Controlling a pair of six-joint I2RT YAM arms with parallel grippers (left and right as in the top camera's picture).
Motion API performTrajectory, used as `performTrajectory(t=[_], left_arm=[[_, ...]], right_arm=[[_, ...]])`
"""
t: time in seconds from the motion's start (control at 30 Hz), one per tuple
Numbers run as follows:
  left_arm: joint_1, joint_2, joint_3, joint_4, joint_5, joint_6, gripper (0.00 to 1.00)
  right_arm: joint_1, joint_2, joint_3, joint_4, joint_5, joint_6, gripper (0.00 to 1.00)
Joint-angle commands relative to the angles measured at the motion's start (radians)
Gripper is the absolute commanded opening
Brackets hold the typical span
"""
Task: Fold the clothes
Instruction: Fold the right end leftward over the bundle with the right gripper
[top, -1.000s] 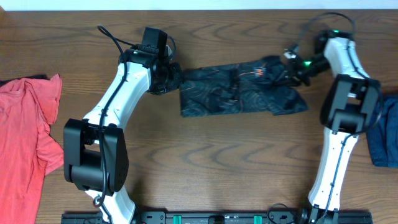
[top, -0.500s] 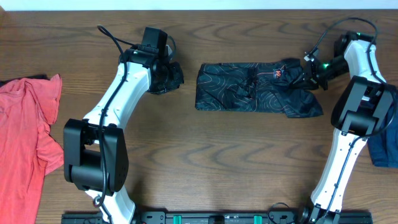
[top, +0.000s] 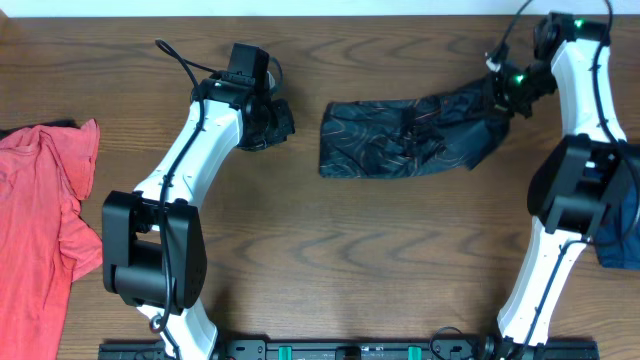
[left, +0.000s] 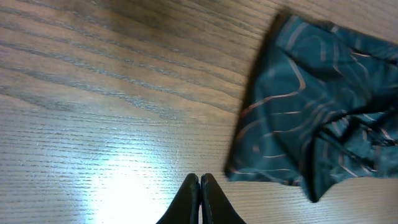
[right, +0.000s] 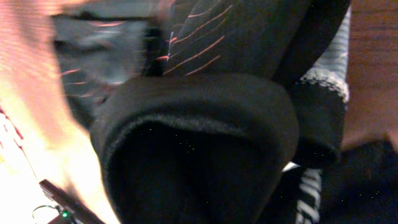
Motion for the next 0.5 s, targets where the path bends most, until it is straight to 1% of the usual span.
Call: performTrajectory(t=[0.0,0.13,0.2,0.37,0.47], left_arm=[[0.005,0.015,0.009,0.0,-0.023,0.014,0.06],[0.005,0.045,0.009,-0.004,-0.022,0.013,0.06],[0.005,0.06,0.009,-0.009,-0.021,0.014,0.06],[0.005,0.069,0.009,-0.026,-0.009,0.014,0.06],[0.005,0.069,0.009,-0.027,0.028,0.018,0.06]], right_arm=[[0.046,-0.07,0.017,-0.014,-0.002,0.063,0.01],[0.107,-0.079,0.017,-0.047,0.007,0.12,0.01],[0.144,-0.078,0.017,-0.053,0.048,0.158,0.01],[0.241,-0.078,0.017,-0.043,0.117,0.274,0.01],[0.293,-0.078,0.017,-0.019,0.137,0.344,0.02]])
